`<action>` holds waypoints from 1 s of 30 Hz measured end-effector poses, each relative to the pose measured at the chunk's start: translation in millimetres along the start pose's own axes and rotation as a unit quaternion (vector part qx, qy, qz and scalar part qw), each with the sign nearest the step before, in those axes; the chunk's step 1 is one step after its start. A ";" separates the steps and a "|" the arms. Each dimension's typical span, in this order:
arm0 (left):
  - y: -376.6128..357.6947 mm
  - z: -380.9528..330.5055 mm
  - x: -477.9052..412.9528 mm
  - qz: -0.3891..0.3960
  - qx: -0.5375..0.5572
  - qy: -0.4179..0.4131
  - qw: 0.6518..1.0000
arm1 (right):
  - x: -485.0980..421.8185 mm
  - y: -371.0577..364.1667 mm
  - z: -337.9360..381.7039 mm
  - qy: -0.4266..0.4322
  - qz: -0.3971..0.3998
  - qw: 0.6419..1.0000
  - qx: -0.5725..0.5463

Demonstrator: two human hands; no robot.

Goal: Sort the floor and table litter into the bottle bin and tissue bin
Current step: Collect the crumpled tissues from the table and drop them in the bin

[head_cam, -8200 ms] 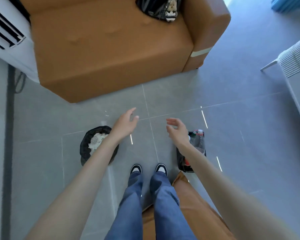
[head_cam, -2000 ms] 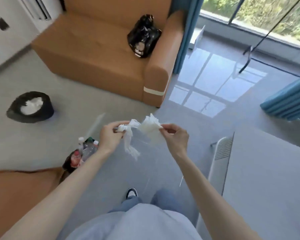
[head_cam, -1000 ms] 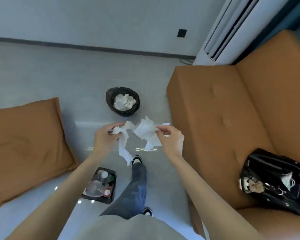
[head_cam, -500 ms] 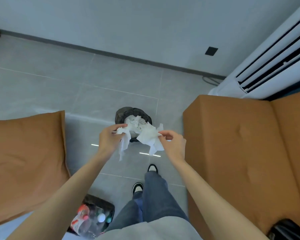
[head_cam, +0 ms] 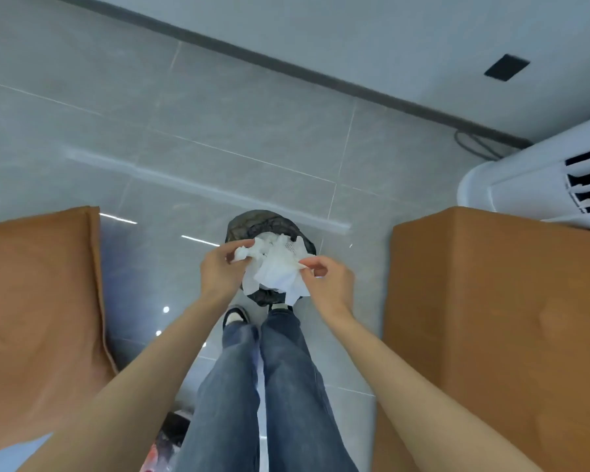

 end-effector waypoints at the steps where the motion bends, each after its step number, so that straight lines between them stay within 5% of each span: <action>1: -7.9 2.3 -10.3 0.000 -0.005 0.009 1.000 | -9.4 -9.8 -3.4 -0.007 0.004 1.000 0.003; 10: -95.0 65.4 -109.7 0.025 -0.047 0.030 0.998 | -86.6 -113.1 -86.3 -0.052 0.003 0.997 0.057; 19: -167.5 169.8 -182.8 0.142 -0.179 0.030 0.973 | -128.2 -197.1 -185.4 -0.164 -0.025 0.984 0.062; 24: -155.6 184.9 -184.6 0.194 -0.294 -0.001 0.936 | -127.4 -197.3 -194.2 -0.197 0.064 0.972 0.114; 30: -107.9 131.6 -148.4 0.221 -0.255 0.004 0.941 | -95.1 -146.4 -143.9 -0.212 0.042 0.975 0.046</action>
Point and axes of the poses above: each hand's wrist, its own x-axis away from the middle knuckle, its own y-axis out of the back of the hand, z = x × y, the point moved 2 cm from there along -x, towards the middle knuckle, and after that the axes turned 15 degrees about -z, right-handed, at the moved point
